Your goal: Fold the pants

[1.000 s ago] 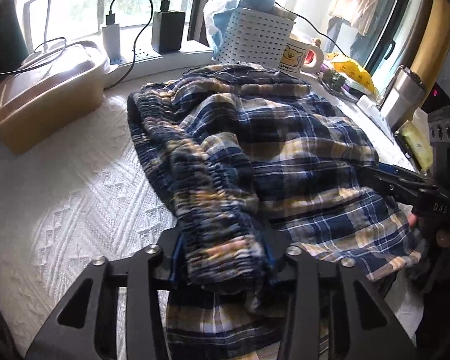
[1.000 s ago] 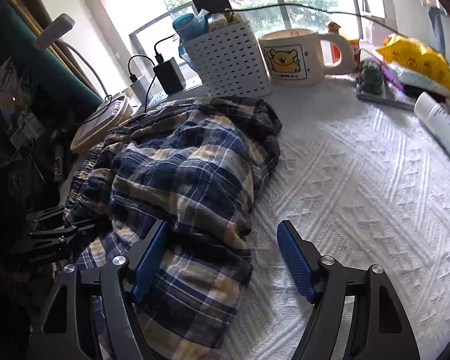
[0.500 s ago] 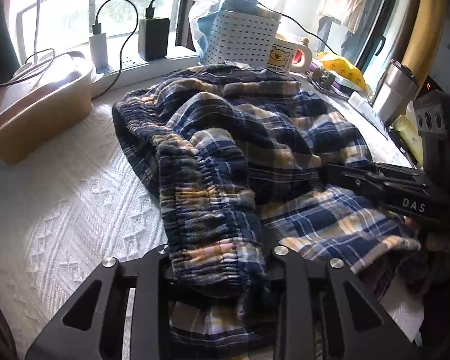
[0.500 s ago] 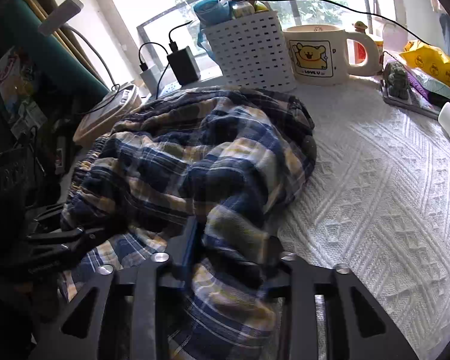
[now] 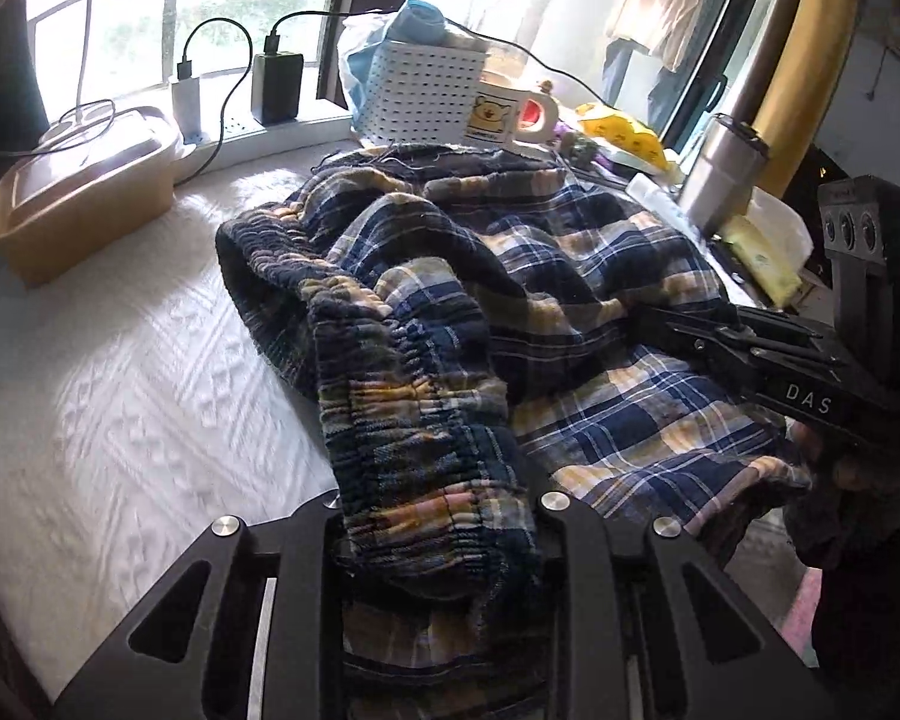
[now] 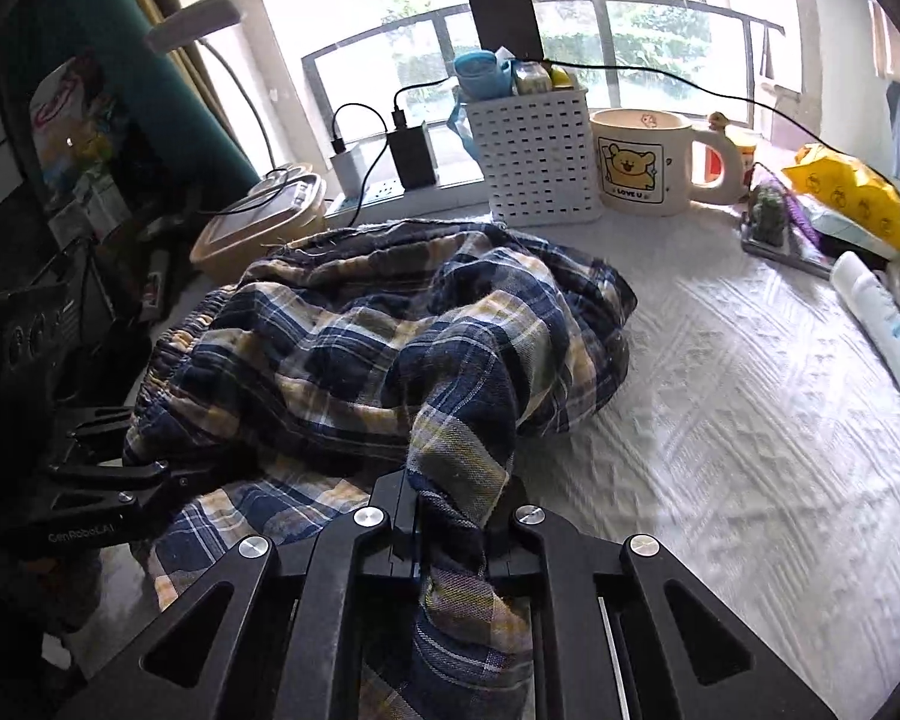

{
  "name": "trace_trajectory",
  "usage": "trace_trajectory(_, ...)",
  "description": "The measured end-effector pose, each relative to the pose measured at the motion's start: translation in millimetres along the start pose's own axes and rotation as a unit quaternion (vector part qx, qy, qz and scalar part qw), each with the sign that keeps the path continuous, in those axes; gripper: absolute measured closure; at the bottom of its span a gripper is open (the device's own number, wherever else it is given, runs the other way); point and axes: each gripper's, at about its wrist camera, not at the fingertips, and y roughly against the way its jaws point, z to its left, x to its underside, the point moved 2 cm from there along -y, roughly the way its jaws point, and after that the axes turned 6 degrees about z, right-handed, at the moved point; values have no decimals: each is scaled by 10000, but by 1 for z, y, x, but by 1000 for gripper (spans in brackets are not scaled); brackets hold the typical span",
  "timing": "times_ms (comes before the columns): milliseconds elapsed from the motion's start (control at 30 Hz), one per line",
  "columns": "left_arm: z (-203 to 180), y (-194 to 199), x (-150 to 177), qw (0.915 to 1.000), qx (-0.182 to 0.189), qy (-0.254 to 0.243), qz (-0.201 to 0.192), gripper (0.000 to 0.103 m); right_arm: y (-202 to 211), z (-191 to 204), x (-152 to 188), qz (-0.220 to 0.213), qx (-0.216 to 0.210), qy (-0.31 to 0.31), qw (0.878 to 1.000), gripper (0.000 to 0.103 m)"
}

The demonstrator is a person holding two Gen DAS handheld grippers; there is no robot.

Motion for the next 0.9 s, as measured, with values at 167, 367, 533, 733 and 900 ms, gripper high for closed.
trace_trajectory(167,-9,14,14,10000,43,60,-63,79,18,7,19,-20,12,48,10000,92)
trace_trajectory(367,-14,49,17,9992,-73,12,-399,79,41,26,21,-253,23,255,9994,92)
trace_trajectory(533,-9,90,16,9965,-252,3,-798,79,63,50,6,-538,-33,522,9972,92)
trace_trajectory(733,13,143,21,9888,-612,167,-1352,79,82,99,-17,-859,-169,974,9914,92)
trace_trajectory(900,42,185,37,9796,-971,325,-1731,79,84,146,-36,-963,-374,1371,9852,92)
